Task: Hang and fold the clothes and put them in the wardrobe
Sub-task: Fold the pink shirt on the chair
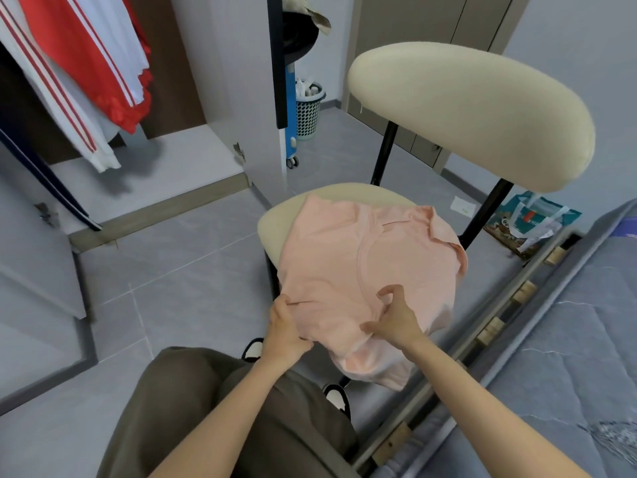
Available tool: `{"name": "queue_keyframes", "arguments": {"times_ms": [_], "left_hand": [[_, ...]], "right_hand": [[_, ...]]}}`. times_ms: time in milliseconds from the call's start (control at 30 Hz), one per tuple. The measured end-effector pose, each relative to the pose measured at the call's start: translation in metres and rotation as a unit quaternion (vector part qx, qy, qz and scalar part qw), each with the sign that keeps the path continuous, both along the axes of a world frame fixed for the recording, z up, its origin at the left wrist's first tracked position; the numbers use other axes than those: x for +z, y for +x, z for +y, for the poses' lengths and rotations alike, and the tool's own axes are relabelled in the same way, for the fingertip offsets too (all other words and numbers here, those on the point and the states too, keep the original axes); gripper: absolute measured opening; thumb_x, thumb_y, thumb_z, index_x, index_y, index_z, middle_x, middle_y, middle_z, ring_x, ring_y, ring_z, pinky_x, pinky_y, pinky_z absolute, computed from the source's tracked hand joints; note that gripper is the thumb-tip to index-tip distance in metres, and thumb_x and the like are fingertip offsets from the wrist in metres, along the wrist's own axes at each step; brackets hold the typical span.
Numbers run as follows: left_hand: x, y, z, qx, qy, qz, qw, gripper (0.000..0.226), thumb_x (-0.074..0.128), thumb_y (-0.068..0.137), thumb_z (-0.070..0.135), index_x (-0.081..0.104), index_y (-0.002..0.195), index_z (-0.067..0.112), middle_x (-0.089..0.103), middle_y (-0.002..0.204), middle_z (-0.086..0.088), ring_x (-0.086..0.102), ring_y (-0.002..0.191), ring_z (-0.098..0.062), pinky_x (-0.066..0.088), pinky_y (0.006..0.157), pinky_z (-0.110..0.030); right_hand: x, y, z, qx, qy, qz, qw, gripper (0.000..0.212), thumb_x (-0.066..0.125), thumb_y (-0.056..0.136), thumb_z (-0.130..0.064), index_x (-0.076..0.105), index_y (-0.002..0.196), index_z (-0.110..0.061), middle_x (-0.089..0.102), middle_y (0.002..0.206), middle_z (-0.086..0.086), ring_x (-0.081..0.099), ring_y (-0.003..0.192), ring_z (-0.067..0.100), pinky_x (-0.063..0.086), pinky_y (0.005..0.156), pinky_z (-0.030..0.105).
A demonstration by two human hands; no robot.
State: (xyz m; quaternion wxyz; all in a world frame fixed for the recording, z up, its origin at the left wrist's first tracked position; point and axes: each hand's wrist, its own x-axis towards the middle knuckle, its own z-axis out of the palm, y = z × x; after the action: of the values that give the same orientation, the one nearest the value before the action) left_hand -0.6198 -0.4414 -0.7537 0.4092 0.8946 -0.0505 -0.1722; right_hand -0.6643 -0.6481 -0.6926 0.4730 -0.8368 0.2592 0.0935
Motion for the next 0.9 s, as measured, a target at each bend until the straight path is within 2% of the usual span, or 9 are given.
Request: {"name": "queue_keyframes", "arguments": {"times_ms": [167,300,400,467,567,667,733,833,900], "left_hand": [[-0.008,-0.003,0.008,-0.005,0.04,-0.054,0.998,0.058,0.068,0.085,0.016,0.026,0.126,0.015,0.045,0.129,-0.003,0.055,0.106,-0.023,0.049,0.076,-0.037],[-0.006,-0.006,0.015,0.005,0.086,-0.085,0.993,0.031,0.046,0.096,0.012,0.04,0.126,0.018,0.05,0.115,-0.007,0.054,0.094,-0.024,0.05,0.079,-0.042],[0.001,-0.011,0.025,0.004,0.116,-0.126,0.985,0.027,0.048,0.096,0.018,0.044,0.123,0.02,0.049,0.108,-0.004,0.054,0.091,-0.024,0.049,0.075,-0.038],[0.003,-0.014,0.033,-0.014,0.155,-0.16,0.975,0.021,0.052,0.093,0.019,0.046,0.113,0.02,0.048,0.102,-0.001,0.053,0.091,-0.021,0.046,0.073,-0.032],[-0.003,-0.018,0.039,-0.043,0.21,-0.188,0.958,0.027,0.052,0.086,0.003,0.048,0.108,0.018,0.037,0.102,0.002,0.041,0.095,-0.015,0.04,0.071,-0.025],[-0.011,-0.018,0.04,-0.051,0.135,-0.111,0.983,0.043,0.047,0.077,-0.016,0.053,0.104,0.017,0.034,0.123,0.002,0.038,0.107,-0.015,0.045,0.078,-0.027],[-0.014,-0.013,0.04,-0.026,0.062,-0.041,0.997,0.045,0.043,0.077,-0.02,0.06,0.098,0.016,0.034,0.136,0.001,0.039,0.124,-0.017,0.039,0.086,-0.02],[-0.013,0.0,0.035,0.076,-0.047,-0.009,0.996,0.035,0.043,0.088,-0.009,0.059,0.1,0.019,0.046,0.13,-0.002,0.047,0.124,-0.019,0.033,0.089,-0.017],[-0.011,0.008,0.027,0.144,-0.14,0.025,0.979,0.025,0.05,0.096,0.009,0.052,0.118,0.019,0.049,0.132,-0.003,0.048,0.125,-0.02,0.039,0.094,-0.025]], "right_hand": [[-0.006,0.0,0.008,-0.034,0.035,0.004,0.999,0.058,0.061,0.076,0.004,0.024,0.113,-0.022,0.042,0.089,0.005,0.05,0.086,0.025,0.053,0.086,0.048],[-0.006,-0.001,0.014,-0.047,0.067,-0.019,0.996,0.054,0.052,0.079,0.009,0.023,0.114,-0.022,0.041,0.096,0.002,0.05,0.098,0.031,0.052,0.087,0.055],[-0.007,-0.005,0.017,-0.029,0.016,-0.059,0.998,0.056,0.051,0.073,0.015,0.027,0.11,-0.019,0.045,0.107,0.011,0.05,0.095,0.033,0.05,0.08,0.049],[-0.011,-0.009,0.016,0.01,-0.05,-0.084,0.995,0.056,0.053,0.068,0.017,0.031,0.108,-0.017,0.043,0.114,0.012,0.045,0.098,0.028,0.041,0.075,0.036],[-0.015,-0.016,0.016,0.071,-0.147,-0.076,0.984,0.048,0.051,0.072,0.011,0.039,0.111,-0.013,0.039,0.117,0.012,0.044,0.097,0.028,0.04,0.081,0.035],[-0.016,-0.017,0.018,0.1,-0.228,-0.054,0.967,0.046,0.051,0.077,0.005,0.04,0.118,-0.013,0.035,0.122,0.011,0.039,0.102,0.03,0.042,0.082,0.039],[-0.011,-0.014,0.022,0.108,-0.288,-0.035,0.951,0.049,0.052,0.078,0.003,0.04,0.121,-0.016,0.032,0.128,0.01,0.033,0.109,0.03,0.045,0.08,0.038],[0.003,0.0,0.025,0.143,-0.37,-0.048,0.917,0.047,0.054,0.081,-0.004,0.043,0.125,-0.017,0.033,0.136,0.01,0.034,0.113,0.03,0.046,0.086,0.036],[0.016,0.018,0.026,0.179,-0.382,-0.079,0.903,0.044,0.054,0.085,-0.008,0.046,0.127,-0.018,0.035,0.139,0.008,0.036,0.115,0.03,0.044,0.088,0.036]]}}
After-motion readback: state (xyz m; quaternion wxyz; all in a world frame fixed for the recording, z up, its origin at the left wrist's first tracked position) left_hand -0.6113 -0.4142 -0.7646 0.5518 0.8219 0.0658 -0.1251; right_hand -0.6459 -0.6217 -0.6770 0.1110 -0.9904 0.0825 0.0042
